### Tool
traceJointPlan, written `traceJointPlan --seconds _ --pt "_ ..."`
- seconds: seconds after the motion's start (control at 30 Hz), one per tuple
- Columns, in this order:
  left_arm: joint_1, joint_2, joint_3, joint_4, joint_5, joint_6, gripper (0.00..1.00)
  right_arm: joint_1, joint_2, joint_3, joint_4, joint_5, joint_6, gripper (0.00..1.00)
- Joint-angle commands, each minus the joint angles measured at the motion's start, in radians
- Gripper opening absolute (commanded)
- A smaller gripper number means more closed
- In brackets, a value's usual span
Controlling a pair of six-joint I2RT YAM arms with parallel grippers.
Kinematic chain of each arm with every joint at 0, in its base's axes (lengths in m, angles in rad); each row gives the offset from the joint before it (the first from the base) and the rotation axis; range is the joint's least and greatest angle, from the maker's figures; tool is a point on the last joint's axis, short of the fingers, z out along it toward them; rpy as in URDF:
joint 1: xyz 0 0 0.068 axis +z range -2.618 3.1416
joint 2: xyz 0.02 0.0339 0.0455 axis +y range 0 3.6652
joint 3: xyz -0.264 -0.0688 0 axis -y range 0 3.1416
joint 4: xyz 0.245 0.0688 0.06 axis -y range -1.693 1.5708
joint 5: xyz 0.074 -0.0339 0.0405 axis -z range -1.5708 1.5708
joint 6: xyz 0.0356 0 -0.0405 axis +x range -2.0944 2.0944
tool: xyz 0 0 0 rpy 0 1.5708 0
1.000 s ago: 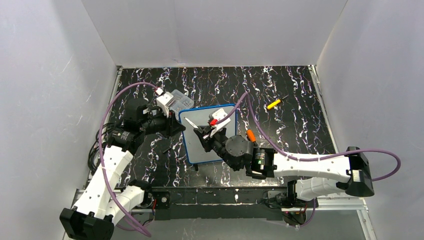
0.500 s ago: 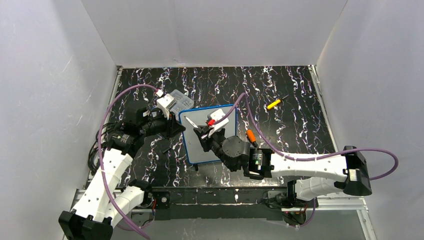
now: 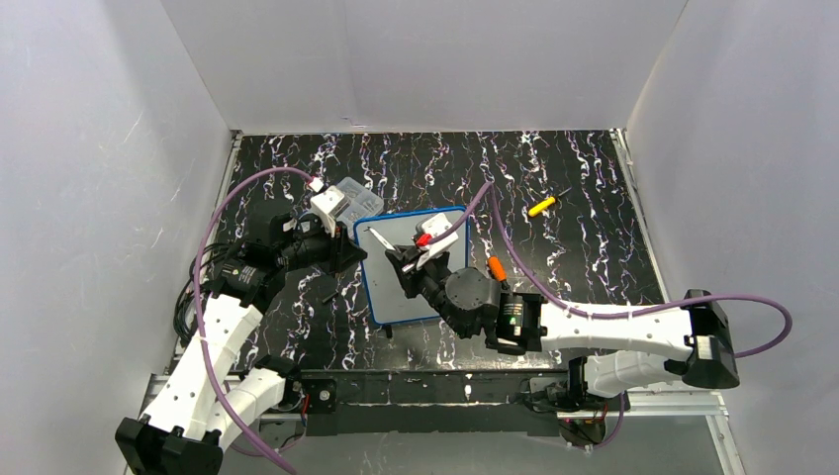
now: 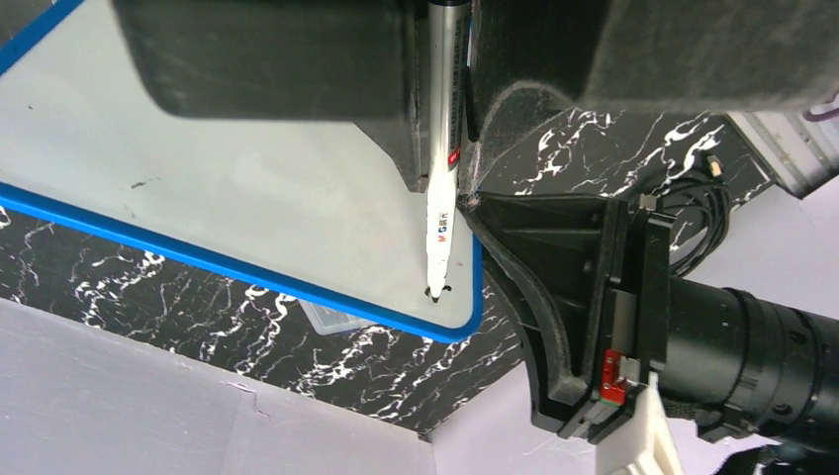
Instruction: Write a sentence on the whiteboard
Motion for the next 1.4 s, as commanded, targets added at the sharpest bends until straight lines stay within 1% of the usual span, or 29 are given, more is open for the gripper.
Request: traceJointPlan --seconds 0.0,0.13,0.33,0.5,0.97,1.17,1.27,1.37 --pt "-0.009 -0.007 -0.021 -0.043 -0.018 0.027 0.0 0.001 -0.031 0.006 0.078 -0.061 -0.031 0.01" --pt "-0.01 -0.006 -0.02 -0.043 -0.017 0.027 0.0 0.001 -0.012 0.018 0.075 -0.078 -0.043 0.01" --pt "-0.01 -0.004 -0.02 -0.043 -0.014 0.029 0.0 0.002 0.023 0.049 0.017 0.012 -0.027 0.01" --pt "-0.013 -0.007 -0.02 -0.043 -0.014 0.029 0.0 0.002 0.037 0.059 -0.038 0.048 -0.006 0.01" --pt "-0.014 -0.012 -0.017 -0.046 -0.018 0.031 0.0 0.002 0.018 0.018 -0.152 -0.012 0.096 0.01" --pt "-0.016 -0.014 -0.017 -0.047 -0.022 0.032 0.0 0.002 -0.029 -0.013 -0.089 -0.048 0.073 0.01" --pt "-0.015 -0.013 -0.018 -0.047 -0.022 0.031 0.0 0.004 -0.06 -0.046 -0.017 -0.09 0.047 0.01" --pt "-0.016 -0.012 -0.02 -0.047 -0.022 0.032 0.0 0.004 -0.082 -0.081 0.056 -0.09 0.016 0.01"
